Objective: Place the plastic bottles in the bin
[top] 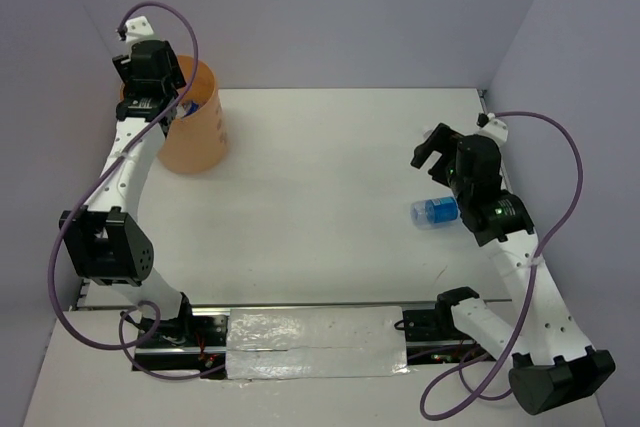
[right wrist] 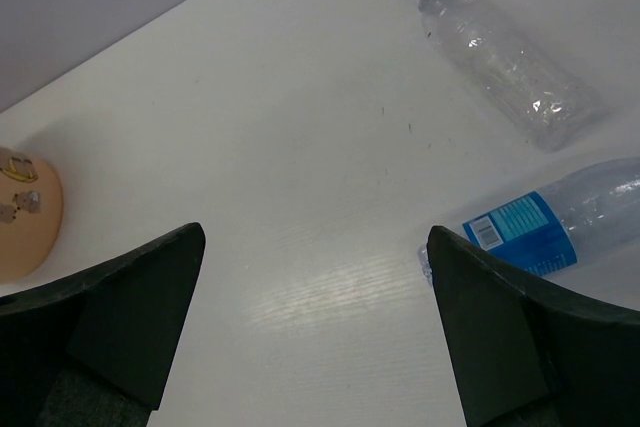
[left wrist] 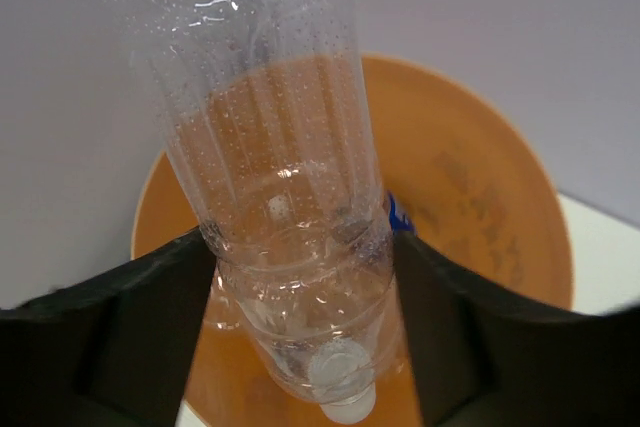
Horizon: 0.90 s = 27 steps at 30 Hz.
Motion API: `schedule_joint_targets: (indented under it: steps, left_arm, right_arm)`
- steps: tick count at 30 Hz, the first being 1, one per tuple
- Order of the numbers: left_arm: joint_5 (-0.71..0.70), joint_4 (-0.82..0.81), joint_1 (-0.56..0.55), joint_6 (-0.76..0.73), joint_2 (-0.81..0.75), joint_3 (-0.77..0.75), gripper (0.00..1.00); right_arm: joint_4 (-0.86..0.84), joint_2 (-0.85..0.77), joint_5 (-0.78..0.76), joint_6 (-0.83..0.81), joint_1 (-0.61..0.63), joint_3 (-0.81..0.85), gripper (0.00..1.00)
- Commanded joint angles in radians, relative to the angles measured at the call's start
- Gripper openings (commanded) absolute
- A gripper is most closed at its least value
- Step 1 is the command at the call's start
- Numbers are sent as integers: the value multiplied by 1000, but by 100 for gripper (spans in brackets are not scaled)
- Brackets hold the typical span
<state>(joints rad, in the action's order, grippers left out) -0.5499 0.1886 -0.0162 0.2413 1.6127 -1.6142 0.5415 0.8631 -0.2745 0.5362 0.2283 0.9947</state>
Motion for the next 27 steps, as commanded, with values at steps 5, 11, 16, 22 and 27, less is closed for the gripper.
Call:
schedule_joint_targets:
  steps: [5,11,16,22,27]
  left_arm:
    - [67,61,-13,79,-94,8,99]
    - [-37,198,-215,4,-165,-81,99]
    - [-68,336,-416,-2,-131,-156,99]
    - [-24,338,-538,24,-102,-130,99]
    - [-12,353,-574,36,-68,-136,99]
  right_arm:
    - [32,46,-97,10,-20,-53,100]
    - [80,172,-81,59,-69,-88,100]
    - [68,191,-106,166,-134,-169,100]
    - [-29,230,23,237,-296,-246,100]
    - [-132,286,75,271,-345,-278,100]
